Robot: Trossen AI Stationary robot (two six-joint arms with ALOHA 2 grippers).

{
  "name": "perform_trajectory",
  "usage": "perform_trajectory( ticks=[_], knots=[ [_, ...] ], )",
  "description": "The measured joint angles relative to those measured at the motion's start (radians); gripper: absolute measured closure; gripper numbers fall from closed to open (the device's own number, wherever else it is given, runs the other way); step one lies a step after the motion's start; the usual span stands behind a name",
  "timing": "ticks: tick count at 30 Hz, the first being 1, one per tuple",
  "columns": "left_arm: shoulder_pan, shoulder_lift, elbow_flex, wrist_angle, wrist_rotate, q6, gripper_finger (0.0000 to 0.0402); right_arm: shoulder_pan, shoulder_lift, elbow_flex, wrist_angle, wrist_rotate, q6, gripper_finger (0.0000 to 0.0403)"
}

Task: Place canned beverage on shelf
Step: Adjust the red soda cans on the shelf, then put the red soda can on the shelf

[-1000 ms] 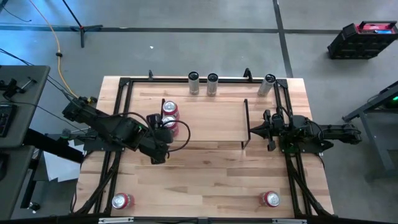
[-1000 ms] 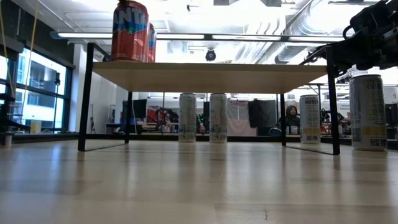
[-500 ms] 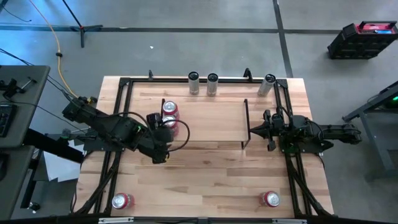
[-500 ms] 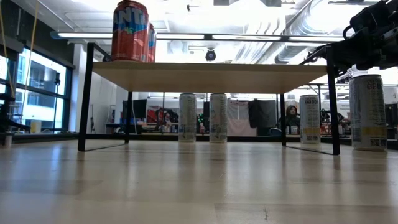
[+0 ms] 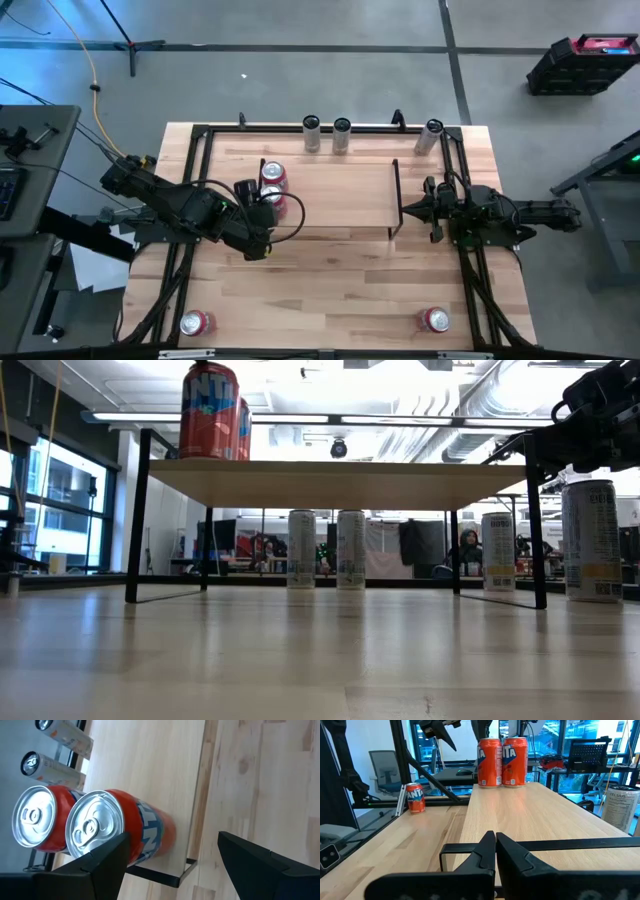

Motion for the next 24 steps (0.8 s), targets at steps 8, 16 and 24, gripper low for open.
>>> perform_trajectory(
  ticks=[8,16,24],
  knots=[
    [-0.003,0.0,0.0,0.011,0.022,-0.009,0.0108,0.0,0.0,0.0,0.0,0.0,0.0,0.0402],
    [-0.066,0.001,0.028,0.047,0.071,-0.083,0.0108,0.0,0.0,0.0,0.0,0.0,0.0,0.0402],
    [-0.251,0.006,0.009,0.118,0.171,-0.168,0.0108,0.0,0.0,0.0,0.0,0.0,0.0,0.0402]
  ],
)
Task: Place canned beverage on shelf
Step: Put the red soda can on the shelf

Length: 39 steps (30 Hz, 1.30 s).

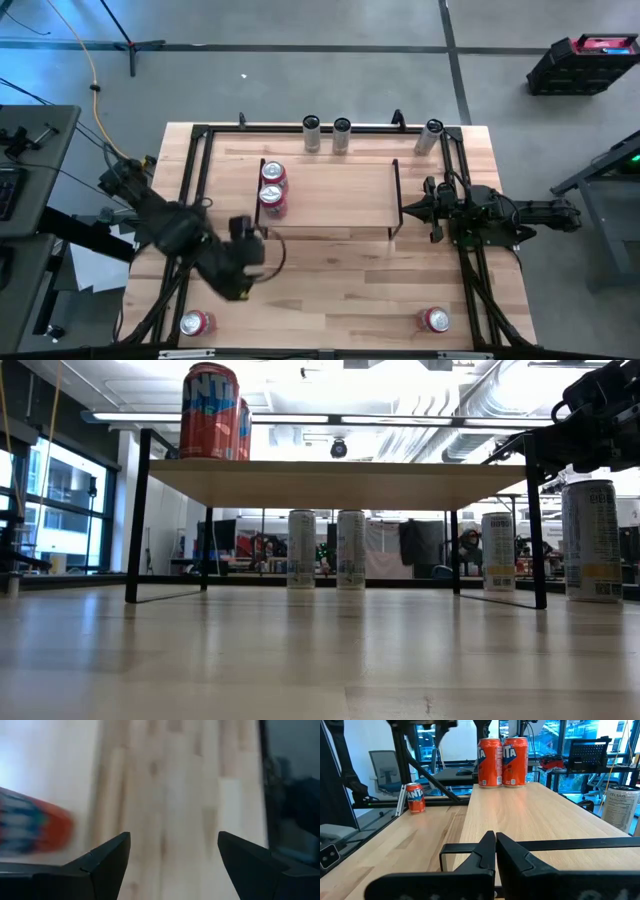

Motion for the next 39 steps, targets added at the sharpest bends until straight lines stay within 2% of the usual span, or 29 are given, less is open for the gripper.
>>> perform_trajectory(
  ticks=[7,10,13,15,17,24,29,33,39],
  knots=[
    [-0.178,-0.001,-0.004,0.176,0.123,-0.015,0.0108,0.0,0.0,0.0,0.0,0.0,0.0,0.0402],
    [-0.248,-0.001,-0.01,0.267,0.104,0.01,0.0108,0.0,0.0,0.0,0.0,0.0,0.0,0.0402],
    [-0.31,-0.001,-0.041,0.319,0.038,0.032,0.0108,0.0,0.0,0.0,0.0,0.0,0.0,0.0402],
    [-0.348,-0.001,-0.068,0.319,0.015,0.004,0.0108,0.0,0.0,0.0,0.0,0.0,0.0,0.0402],
    [-0.375,-0.002,-0.106,0.317,0.034,-0.064,0.0107,0.0,0.0,0.0,0.0,0.0,0.0,0.0402],
    [-0.407,-0.001,-0.191,0.305,0.228,-0.305,0.0088,0.0,0.0,0.0,0.0,0.0,0.0,0.0402],
    [-0.41,0.014,-0.19,0.31,0.336,-0.323,0.0067,0.0,0.0,0.0,0.0,0.0,0.0,0.0402],
    [-0.413,0.016,-0.191,0.293,0.363,-0.307,0.0064,0.0,0.0,0.0,0.0,0.0,0.0,0.0402],
    [-0.42,0.016,-0.191,0.147,0.369,-0.539,0.0064,0.0,0.0,0.0,0.0,0.0,0.0,0.0402]
  ],
)
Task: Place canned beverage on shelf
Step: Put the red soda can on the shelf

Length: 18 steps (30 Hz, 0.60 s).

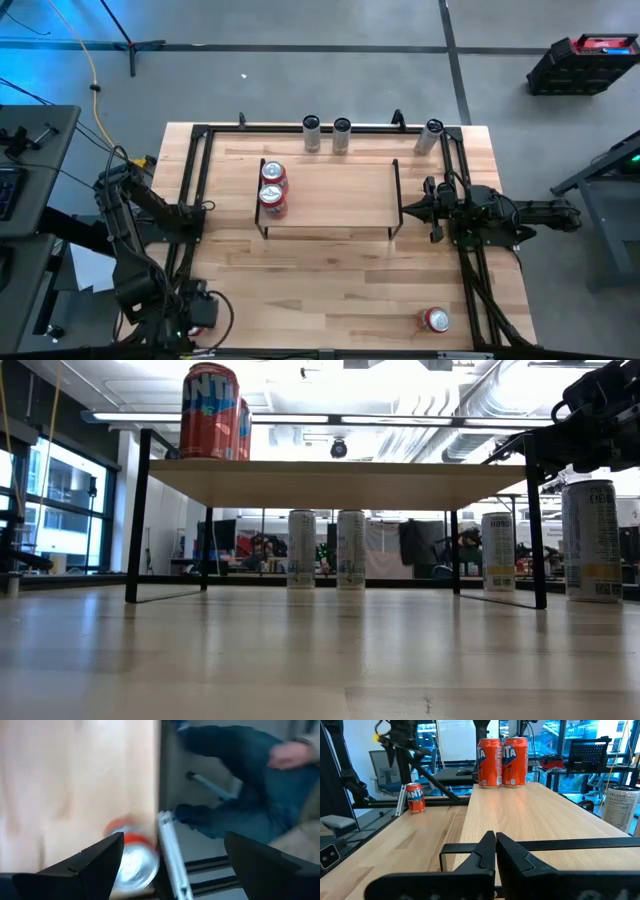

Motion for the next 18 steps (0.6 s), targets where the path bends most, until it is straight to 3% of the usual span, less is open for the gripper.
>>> perform_trajectory(
  ticks=[9,18],
  knots=[
    [-0.026,0.0,0.0,-0.178,0.007,-0.522,0.0064,0.0,0.0,0.0,0.0,0.0,0.0,0.0402],
    [-0.032,0.033,0.001,-0.252,0.012,-0.794,0.0064,0.0,0.0,0.0,0.0,0.0,0.0,0.0402]
  ],
)
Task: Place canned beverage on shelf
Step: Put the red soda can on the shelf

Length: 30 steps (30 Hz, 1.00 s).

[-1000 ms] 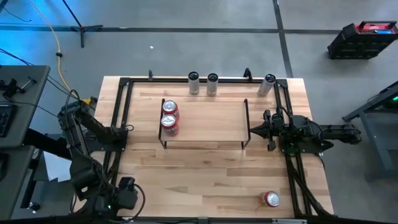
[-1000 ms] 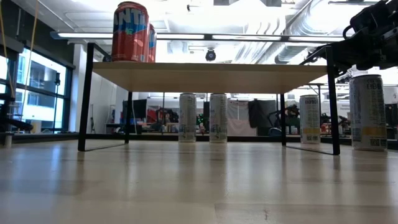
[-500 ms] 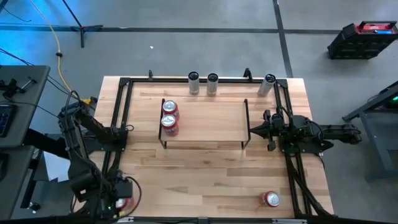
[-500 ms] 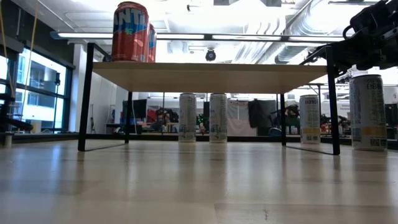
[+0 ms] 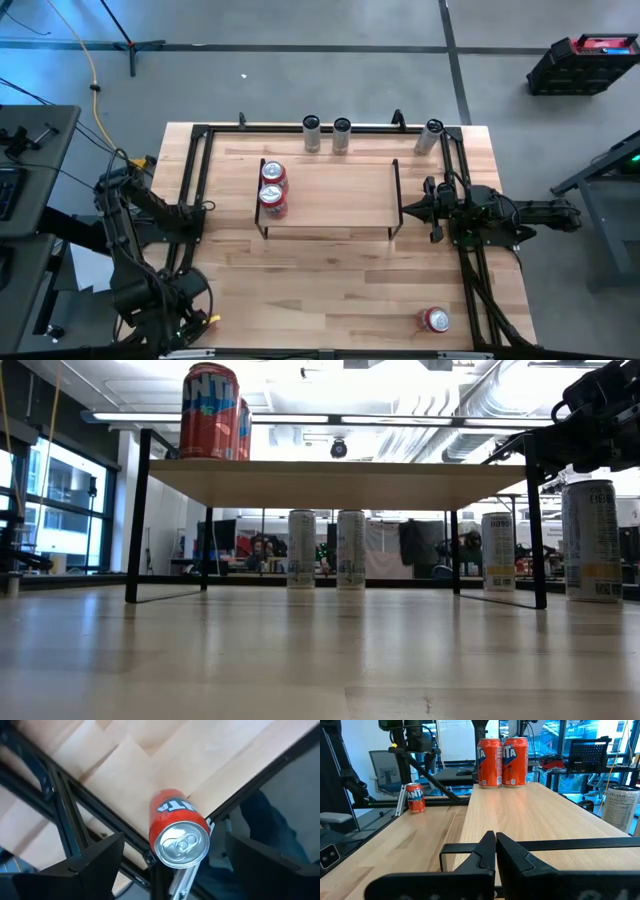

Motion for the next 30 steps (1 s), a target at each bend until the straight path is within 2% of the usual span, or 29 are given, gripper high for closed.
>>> perform_trajectory(
  ticks=[9,16,30],
  knots=[
    [-0.001,0.083,0.0,0.08,0.058,-0.15,0.0064,0.0,0.0,0.0,0.0,0.0,0.0,0.0402],
    [-0.006,0.147,0.0,0.068,0.094,-0.114,0.0064,0.0,0.0,0.0,0.0,0.0,0.0,0.0402],
    [-0.006,0.153,-0.005,0.071,0.1,-0.176,0.0064,0.0,0.0,0.0,0.0,0.0,0.0,0.0402]
  ],
)
